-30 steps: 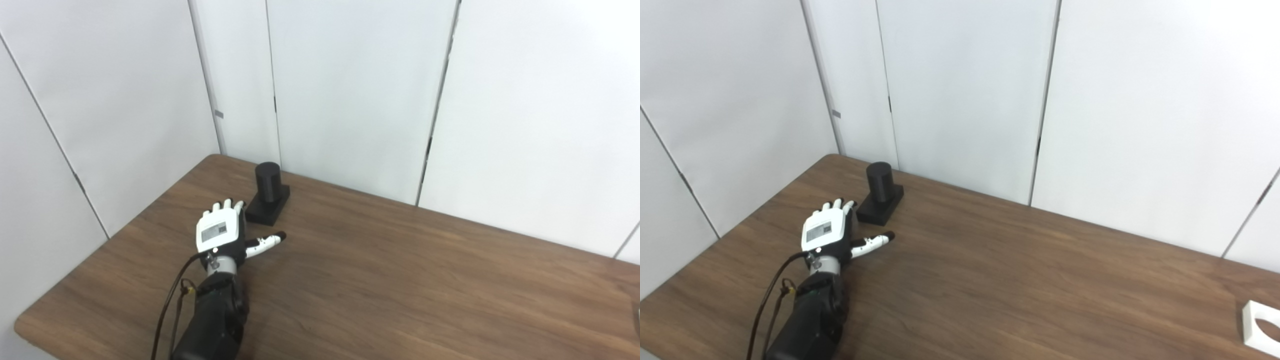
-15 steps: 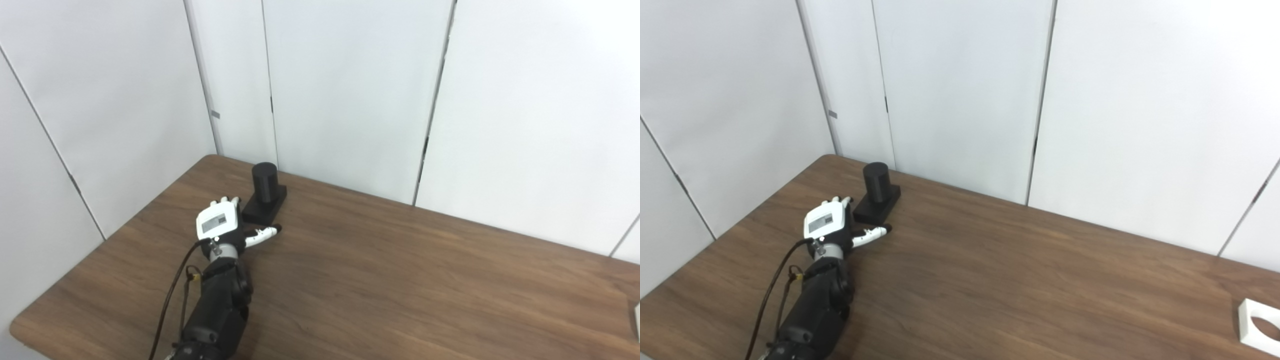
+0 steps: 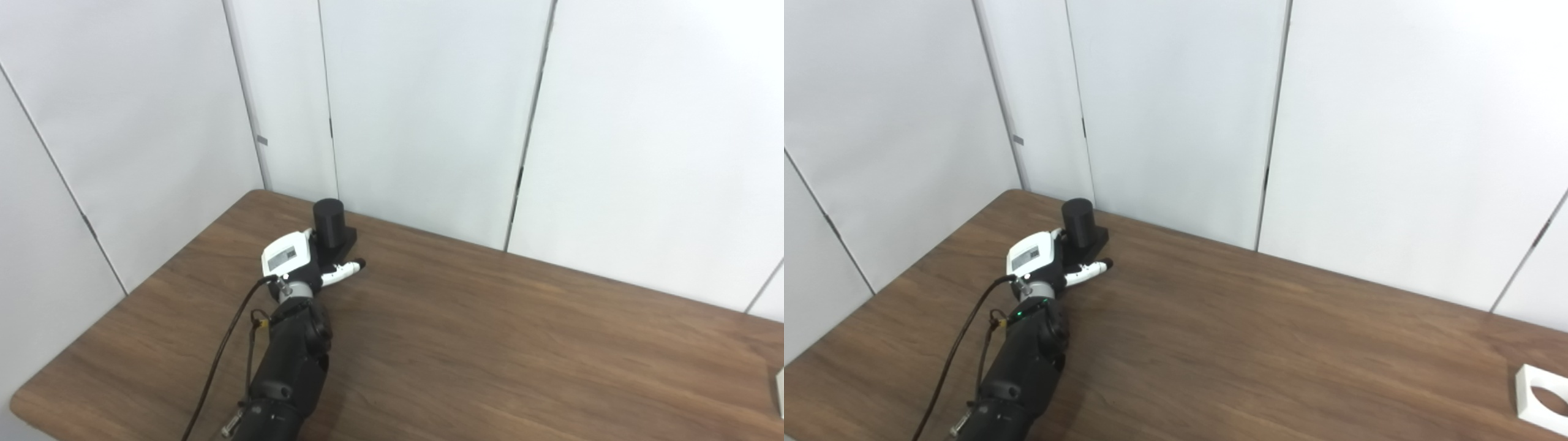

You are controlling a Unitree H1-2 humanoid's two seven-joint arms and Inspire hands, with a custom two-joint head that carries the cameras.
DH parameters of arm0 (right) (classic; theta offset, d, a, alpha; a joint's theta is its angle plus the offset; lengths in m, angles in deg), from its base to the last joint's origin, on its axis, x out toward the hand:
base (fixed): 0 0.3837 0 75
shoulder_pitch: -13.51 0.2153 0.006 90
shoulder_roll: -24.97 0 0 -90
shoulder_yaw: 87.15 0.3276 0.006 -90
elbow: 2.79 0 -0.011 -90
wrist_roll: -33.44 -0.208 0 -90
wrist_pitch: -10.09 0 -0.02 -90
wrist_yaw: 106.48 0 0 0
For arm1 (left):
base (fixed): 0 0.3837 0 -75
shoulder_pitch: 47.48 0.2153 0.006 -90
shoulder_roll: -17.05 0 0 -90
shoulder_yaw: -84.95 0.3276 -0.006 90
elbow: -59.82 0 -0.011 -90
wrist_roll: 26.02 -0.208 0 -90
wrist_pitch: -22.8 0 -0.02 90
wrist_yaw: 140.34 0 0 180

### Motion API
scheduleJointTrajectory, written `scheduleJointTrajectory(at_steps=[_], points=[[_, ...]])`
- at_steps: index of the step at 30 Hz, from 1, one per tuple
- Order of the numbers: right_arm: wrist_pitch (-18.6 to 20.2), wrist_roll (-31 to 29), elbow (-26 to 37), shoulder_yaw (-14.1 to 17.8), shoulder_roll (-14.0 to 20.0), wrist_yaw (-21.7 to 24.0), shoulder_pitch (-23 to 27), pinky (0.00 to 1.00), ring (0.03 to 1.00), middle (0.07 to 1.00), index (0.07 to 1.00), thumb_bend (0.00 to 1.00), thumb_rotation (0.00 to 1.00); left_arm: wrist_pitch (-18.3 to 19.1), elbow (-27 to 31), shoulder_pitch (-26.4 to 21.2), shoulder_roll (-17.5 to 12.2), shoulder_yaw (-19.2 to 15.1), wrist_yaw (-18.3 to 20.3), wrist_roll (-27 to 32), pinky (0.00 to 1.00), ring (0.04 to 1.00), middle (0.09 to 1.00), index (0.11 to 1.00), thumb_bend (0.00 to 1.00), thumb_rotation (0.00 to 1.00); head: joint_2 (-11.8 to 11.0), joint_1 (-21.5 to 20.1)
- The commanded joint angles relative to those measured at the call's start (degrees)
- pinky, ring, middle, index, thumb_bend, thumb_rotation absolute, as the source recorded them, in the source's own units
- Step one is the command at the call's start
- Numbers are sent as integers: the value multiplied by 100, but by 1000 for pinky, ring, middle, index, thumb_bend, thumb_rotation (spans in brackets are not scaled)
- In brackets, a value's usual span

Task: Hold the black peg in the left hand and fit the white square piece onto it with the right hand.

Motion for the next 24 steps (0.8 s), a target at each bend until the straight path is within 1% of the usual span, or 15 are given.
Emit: scheduleJointTrajectory(at_steps=[1,3,8,12,19,24], points=[[46,3,152,-20,-58,14,-93,816,889,882,884,809,1000,7,-31,-395,-104,7,-220,-81,866,929,924,884,888,682,13,-5],[37,37,158,-30,-61,9,-94,818,890,882,885,804,1000,7,-147,-437,-108,34,-287,-115,861,920,916,875,888,675,18,-13],[79,52,166,-41,-66,3,-103,841,894,880,887,808,1000,8,-662,-594,-195,137,-345,-485,835,883,884,852,876,680,21,-44],[45,80,150,-43,-59,1,-109,837,885,875,884,801,1000,8,-958,-668,-248,169,-489,-574,846,896,894,856,869,657,21,-44],[71,2,179,-31,-49,27,-121,875,901,893,892,783,1000,8,-1061,-623,-279,205,-690,-521,836,899,901,861,870,644,40,-21],[87,23,181,-32,-23,33,-114,909,916,896,905,777,1000,8,-1074,-621,-291,187,-716,-524,824,894,897,861,871,643,53,-17]])
